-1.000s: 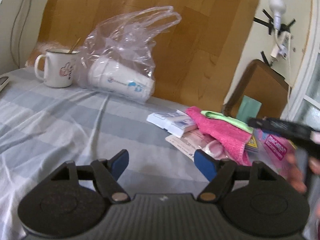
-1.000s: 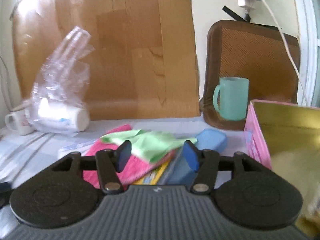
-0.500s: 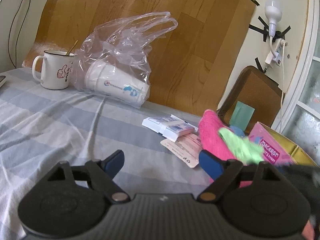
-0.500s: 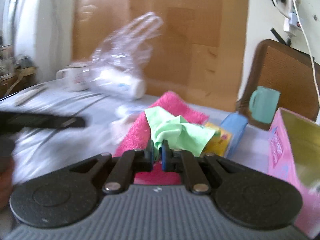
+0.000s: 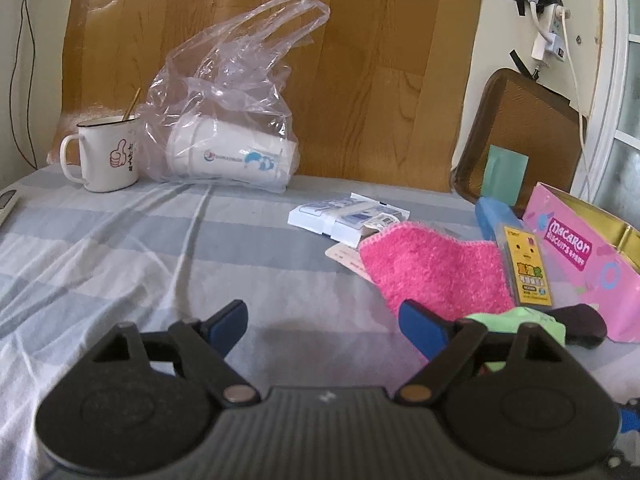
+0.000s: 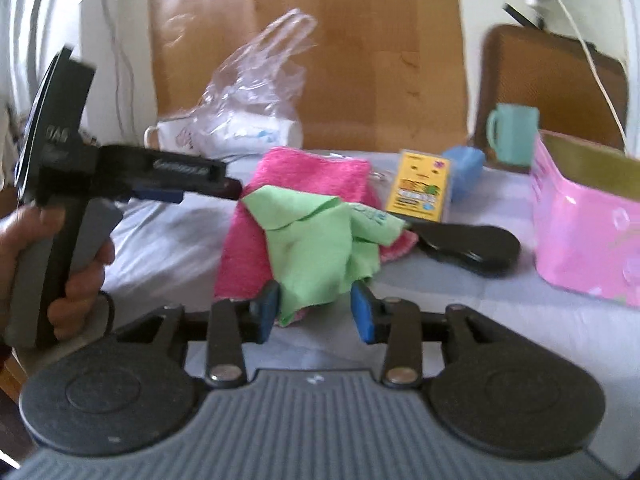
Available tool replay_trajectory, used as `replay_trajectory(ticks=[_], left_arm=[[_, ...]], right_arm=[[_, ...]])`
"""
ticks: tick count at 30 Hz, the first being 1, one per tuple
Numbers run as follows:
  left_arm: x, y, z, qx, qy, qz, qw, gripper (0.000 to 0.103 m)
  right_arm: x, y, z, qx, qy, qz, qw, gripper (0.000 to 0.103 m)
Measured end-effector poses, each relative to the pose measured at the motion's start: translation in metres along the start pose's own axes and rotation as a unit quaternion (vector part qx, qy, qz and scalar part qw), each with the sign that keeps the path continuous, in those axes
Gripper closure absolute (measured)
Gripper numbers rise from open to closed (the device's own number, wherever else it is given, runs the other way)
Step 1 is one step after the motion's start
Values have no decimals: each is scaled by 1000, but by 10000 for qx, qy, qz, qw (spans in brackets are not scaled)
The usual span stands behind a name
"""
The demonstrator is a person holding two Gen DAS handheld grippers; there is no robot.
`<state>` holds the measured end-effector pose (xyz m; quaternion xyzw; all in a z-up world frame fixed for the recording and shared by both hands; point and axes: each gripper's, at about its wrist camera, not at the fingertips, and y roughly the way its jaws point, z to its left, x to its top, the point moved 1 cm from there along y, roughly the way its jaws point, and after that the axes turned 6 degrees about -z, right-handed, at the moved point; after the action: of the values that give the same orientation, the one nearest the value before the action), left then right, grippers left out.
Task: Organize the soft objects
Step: 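Reach the right gripper to the green cloth and grasp it, then carry the green cloth into the pink tin and release it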
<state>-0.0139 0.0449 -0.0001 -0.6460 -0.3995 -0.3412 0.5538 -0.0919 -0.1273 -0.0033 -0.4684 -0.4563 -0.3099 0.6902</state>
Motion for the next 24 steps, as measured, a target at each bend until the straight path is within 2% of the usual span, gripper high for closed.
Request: replay_trajectory(ticks=[4, 8, 10, 12, 13, 14, 15, 18, 20, 24], left_arm=[[0, 1, 0, 49, 18, 42, 10000, 17], [1, 3, 1, 55, 15, 86, 9999, 17], [1, 2, 2, 48, 5, 61, 10000, 17], [1, 0, 3, 30, -13, 5, 10000, 17], [1, 0, 4, 18, -23, -17, 10000, 17], [2, -1, 4, 1, -27, -26, 10000, 17], [2, -1, 5, -10, -34, -32, 10000, 17], [2, -1, 6, -33, -53, -62, 10000, 17], [2, -4, 7, -86, -71, -128, 9999, 17], [4, -7, 11, -249, -192, -234, 9992, 17]], right_arm=[[4, -8, -1, -78, 9, -152, 9999, 60], [16, -6, 7, 15, -116, -365, 9993, 50], [18, 0, 11, 72, -203, -369, 9991, 47], [18, 9, 16, 120, -234, -274, 9993, 48], [17, 13, 21, 92, -256, -188, 9995, 54], [14, 17, 21, 54, -289, -82, 9995, 88], [13, 17, 19, -18, -251, -40, 9997, 98], [15, -4, -5, -215, 238, -388, 9987, 97], [16, -18, -22, -609, 354, -578, 9958, 97], [8, -47, -57, -873, 740, -690, 9910, 97]])
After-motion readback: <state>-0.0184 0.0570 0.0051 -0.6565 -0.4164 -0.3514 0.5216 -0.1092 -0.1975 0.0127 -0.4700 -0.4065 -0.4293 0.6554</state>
